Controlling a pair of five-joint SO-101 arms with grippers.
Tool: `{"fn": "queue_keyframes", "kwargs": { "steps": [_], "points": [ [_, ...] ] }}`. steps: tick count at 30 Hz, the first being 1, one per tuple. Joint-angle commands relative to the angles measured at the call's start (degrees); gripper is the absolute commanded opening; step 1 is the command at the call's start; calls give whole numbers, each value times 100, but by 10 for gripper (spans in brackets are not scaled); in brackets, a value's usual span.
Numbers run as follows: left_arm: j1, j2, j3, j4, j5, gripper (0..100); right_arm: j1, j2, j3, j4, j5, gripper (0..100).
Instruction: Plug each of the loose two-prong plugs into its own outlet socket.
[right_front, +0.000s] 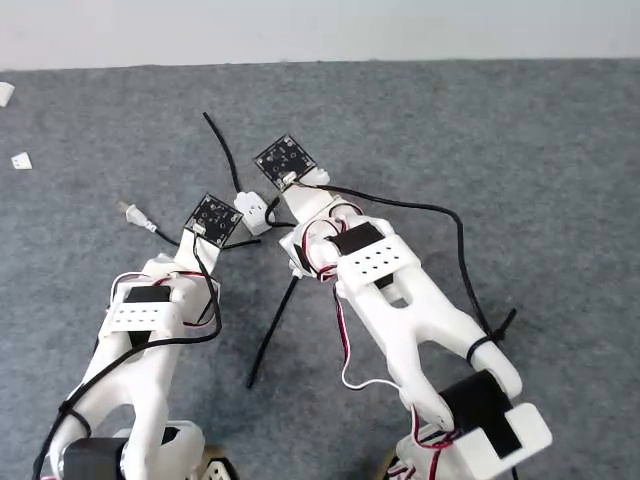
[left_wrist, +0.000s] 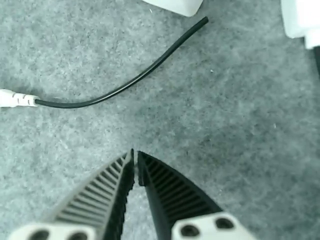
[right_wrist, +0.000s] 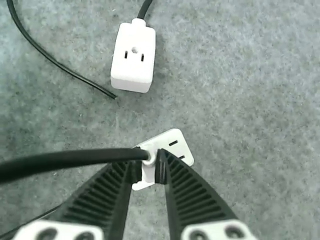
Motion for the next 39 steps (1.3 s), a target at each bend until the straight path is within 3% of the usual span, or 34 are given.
{"fn": "queue_keyframes", "kwargs": {
  "steps": [1, 12, 18, 30, 39],
  "points": [
    [-53, -167, -57, -176, -44, 12, -92, -242, 0, 22, -88, 9],
    [-53, -167, -57, -185, -44, 12, -92, -242, 554, -31, -413, 9],
    [-53, -167, -57, -185, -44, 12, 286, -242, 580, -92, -791, 9],
    [-53, -167, -57, -185, -44, 12, 391, -303, 580, -207, -800, 13],
    [-53, -167, -57, -185, -44, 12, 382, -945, 615, 453, -791, 217]
  ]
}}
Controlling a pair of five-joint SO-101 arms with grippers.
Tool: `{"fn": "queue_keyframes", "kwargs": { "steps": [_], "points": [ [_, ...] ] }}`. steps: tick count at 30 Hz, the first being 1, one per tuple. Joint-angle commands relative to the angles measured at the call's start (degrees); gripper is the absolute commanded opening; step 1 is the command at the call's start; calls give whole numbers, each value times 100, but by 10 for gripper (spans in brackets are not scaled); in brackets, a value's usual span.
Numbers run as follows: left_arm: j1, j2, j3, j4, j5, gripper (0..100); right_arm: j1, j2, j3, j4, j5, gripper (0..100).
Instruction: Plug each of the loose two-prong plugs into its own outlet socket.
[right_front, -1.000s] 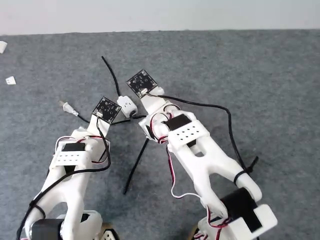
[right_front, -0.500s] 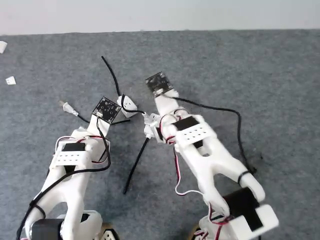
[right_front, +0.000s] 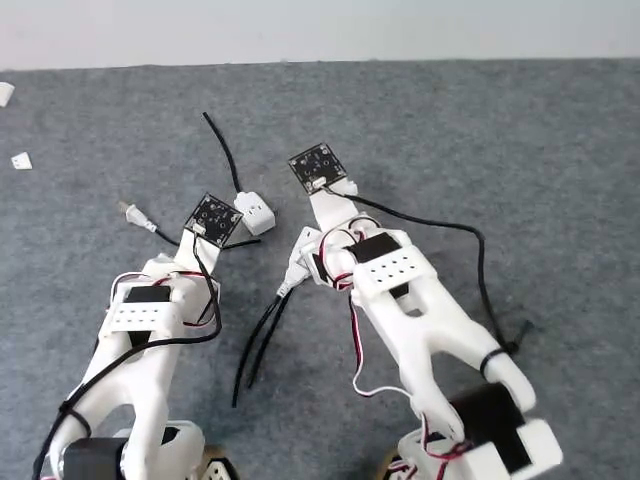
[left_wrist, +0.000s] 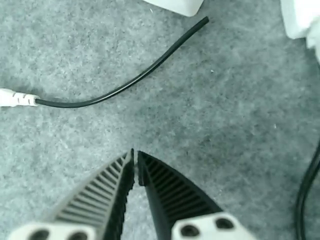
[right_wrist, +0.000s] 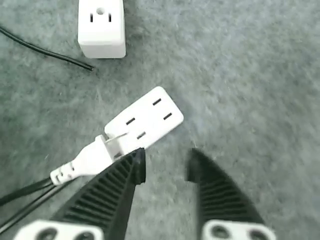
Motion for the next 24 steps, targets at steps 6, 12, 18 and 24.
{"fn": "queue_keyframes", "kwargs": {
  "steps": [6, 12, 18, 24],
  "points": [
    [-141, -167, -110, -176, -26, 12, -620, -998, -62, 1112, -149, 136],
    [-229, -123, -215, -176, -18, 12, -892, -919, 79, 479, -2497, 23],
    [-229, -123, -215, -176, -18, 12, -1270, -84, 114, 31, -3112, 171],
    [-229, -123, -215, -185, -18, 12, -1305, 523, -325, 40, -3130, 188]
  ]
}}
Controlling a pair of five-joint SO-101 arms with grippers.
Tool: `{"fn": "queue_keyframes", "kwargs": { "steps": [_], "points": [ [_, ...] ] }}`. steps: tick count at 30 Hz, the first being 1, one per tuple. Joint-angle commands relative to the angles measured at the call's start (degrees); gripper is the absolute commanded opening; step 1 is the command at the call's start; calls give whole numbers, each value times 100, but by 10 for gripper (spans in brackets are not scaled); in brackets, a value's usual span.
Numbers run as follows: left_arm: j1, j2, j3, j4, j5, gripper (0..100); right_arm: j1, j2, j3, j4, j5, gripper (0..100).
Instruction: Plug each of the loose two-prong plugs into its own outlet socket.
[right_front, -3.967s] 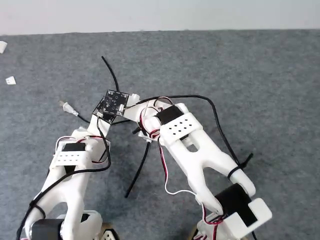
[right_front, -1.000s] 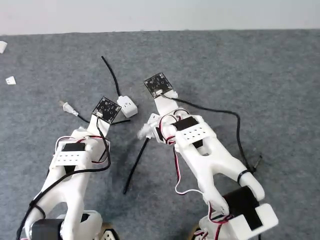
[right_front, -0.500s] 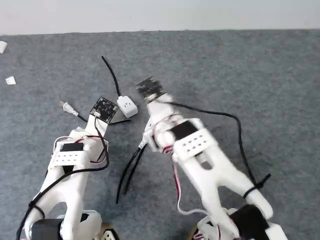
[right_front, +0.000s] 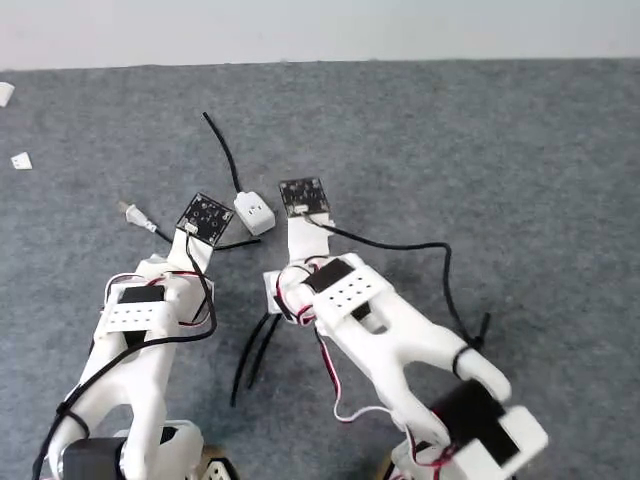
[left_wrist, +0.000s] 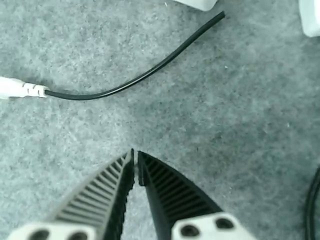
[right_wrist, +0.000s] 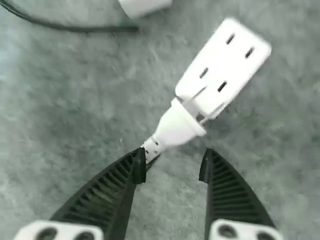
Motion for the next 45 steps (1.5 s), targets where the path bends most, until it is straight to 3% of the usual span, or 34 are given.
{"fn": "queue_keyframes", "kwargs": {
  "steps": [1, 22, 31, 36, 42, 45],
  "points": [
    [-35, -123, -215, -185, -18, 12, -57, 66, -510, -75, -79, 188],
    [-44, -123, -215, -185, -18, 12, -136, 110, -651, -409, -299, 188],
    [-88, -123, -224, -185, -18, 12, -198, 585, -1160, -75, -281, 188],
    [-229, -158, -224, -273, -18, 12, -330, 585, -1240, -75, 431, 187],
    [-387, -176, -259, -281, 0, 12, -312, 646, -1231, -75, 413, 187],
    [-800, -176, -532, -281, 457, 12, -382, 681, -1240, -22, 510, 187]
  ]
}}
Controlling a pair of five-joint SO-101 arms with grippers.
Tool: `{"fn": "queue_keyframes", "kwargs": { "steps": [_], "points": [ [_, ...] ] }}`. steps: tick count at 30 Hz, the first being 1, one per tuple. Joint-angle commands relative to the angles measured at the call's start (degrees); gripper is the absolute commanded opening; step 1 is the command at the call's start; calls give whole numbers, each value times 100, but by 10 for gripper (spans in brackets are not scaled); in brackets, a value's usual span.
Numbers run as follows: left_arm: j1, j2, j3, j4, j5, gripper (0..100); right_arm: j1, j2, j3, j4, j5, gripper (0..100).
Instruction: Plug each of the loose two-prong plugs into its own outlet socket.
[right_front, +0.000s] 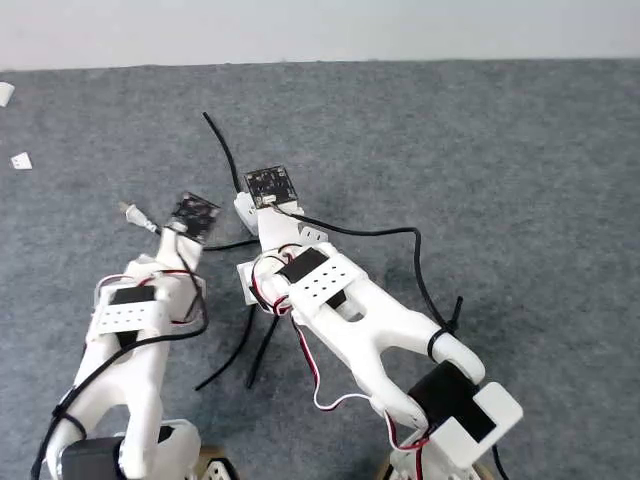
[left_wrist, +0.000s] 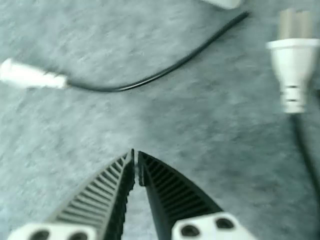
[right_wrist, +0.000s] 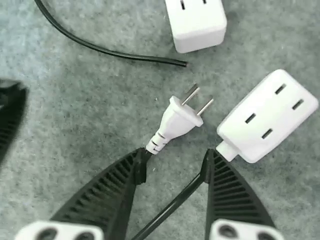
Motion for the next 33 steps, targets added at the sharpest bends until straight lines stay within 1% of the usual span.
{"fn": "queue_keyframes", "kwargs": {
  "steps": [1, 2, 3, 5, 7, 8, 10, 16, 18, 21, 27, 30, 33],
  "points": [
    [-475, -167, -541, -158, 563, 12, -101, 13, -316, 75, 396, 187],
    [-615, -167, -593, -211, 782, 12, -119, 22, -316, 145, 818, 187],
    [-747, -149, -629, -325, 1002, 12, -189, 4, -316, 277, 1468, 187],
    [-1011, -141, -655, -519, 1407, 12, -286, -48, -316, 796, 3209, 187],
    [-1178, -141, -673, -633, 1697, 12, -303, -110, -325, 1587, 4932, 187],
    [-1213, -141, -673, -677, 1785, 12, -277, -154, -343, 1938, 5574, 187],
    [-1222, -141, -673, -712, 1829, 12, -268, -163, -378, 2404, 6541, 187],
    [-1169, -123, -664, -712, 1829, 12, -268, -171, -527, 2800, 8835, 189],
    [-1169, -123, -664, -712, 1829, 12, -259, -163, -791, 3002, 9231, 189],
    [-1231, -123, -673, -721, 1846, 12, -259, -163, -1099, 3152, 9547, 189],
    [-1240, -123, -681, -721, 1846, 12, -286, -145, -1574, 3055, 9662, 188],
    [-1389, -149, -681, -721, 1864, 12, -295, 101, -1697, 2695, 9793, 187],
    [-1521, -158, -690, -721, 2145, 12, -268, 611, -1925, 2378, 9793, 187]
  ]
}}
